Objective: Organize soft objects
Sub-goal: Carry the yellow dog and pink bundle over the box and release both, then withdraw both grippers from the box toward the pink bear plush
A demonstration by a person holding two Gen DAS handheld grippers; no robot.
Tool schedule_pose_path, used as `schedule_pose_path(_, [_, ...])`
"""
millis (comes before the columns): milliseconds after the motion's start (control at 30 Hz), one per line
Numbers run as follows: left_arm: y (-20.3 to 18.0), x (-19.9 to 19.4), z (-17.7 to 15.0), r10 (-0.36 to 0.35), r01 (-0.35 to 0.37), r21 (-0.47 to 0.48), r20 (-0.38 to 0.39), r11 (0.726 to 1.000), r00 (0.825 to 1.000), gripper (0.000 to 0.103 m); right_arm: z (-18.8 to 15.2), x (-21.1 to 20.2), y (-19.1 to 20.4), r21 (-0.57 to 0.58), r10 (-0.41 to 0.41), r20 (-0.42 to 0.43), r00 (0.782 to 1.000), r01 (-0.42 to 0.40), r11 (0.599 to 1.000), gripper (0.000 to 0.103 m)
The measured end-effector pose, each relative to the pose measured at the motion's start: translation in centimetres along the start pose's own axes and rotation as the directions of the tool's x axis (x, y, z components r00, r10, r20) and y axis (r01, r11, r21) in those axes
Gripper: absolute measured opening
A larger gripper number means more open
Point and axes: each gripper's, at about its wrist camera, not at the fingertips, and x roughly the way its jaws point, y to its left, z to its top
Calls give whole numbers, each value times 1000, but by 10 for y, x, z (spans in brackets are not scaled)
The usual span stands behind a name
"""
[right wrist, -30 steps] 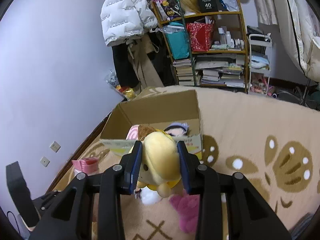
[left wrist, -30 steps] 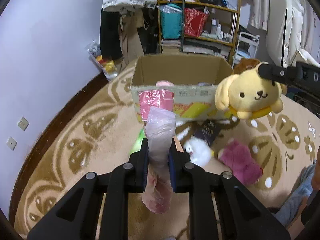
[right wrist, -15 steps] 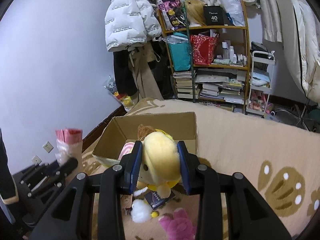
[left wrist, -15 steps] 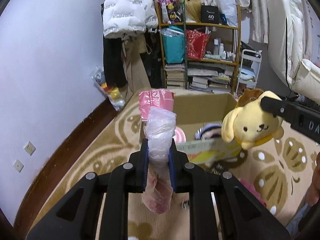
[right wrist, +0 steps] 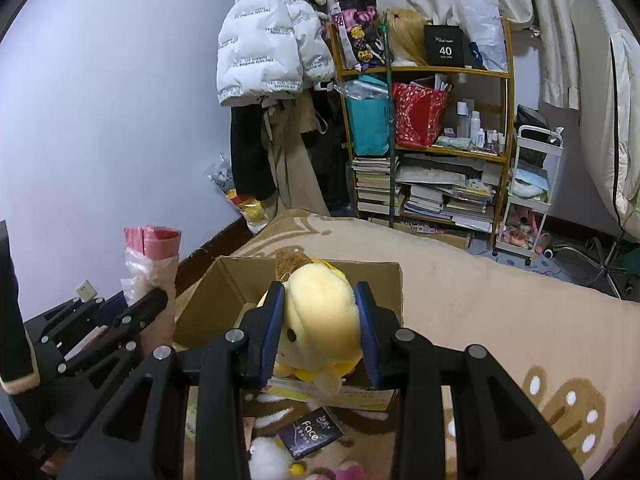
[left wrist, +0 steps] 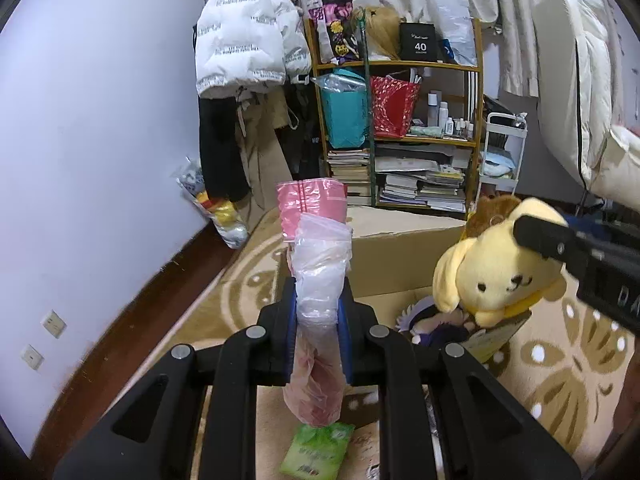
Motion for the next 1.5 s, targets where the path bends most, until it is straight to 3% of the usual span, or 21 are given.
schedule_pose_path(200, [-9, 21, 1, 0, 1, 33, -10, 999, 1000, 17, 0, 20, -8, -8, -7, -17, 1000, 7, 1000, 37])
schedule_pose_path(533, [-14, 46, -7, -40, 41, 7, -44, 999, 998, 18, -7, 44, -22, -2, -26, -51, 998, 26, 1000, 37])
schedule_pose_path(933, [-10, 56, -11, -41, 40, -5, -111, 999, 993, 25, -13, 56, -19, -14, 5, -85, 996, -6, 1000, 42])
schedule_pose_path(1033, [-4, 52, -12, -28, 27, -16, -112, 1000, 993, 31, -14, 53, -18, -13, 12, -83, 996, -13, 1000, 42])
schedule_pose_path(1167, [3, 45, -12, -9, 5, -28, -116, 1000, 993, 53, -13, 46, -18, -9, 16, -74, 997, -17, 1000, 43])
schedule_pose_path(1300, [8, 35, -13, -11, 5, -48, -128, 999, 992, 54, -13, 40, -19, -1, 19, -71, 997, -20, 1000, 45])
schedule_pose_path(1367, [9, 29, -13, -4, -2, -44, -128, 999, 992, 54, -12, 34, -18, 5, 21, -63, 998, -21, 1000, 59])
schedule_pose_path(1500, [9, 15, -11, 5, -9, -34, -114, 999, 994, 56, -12, 19, -17, 15, 29, -46, 999, -28, 999, 63])
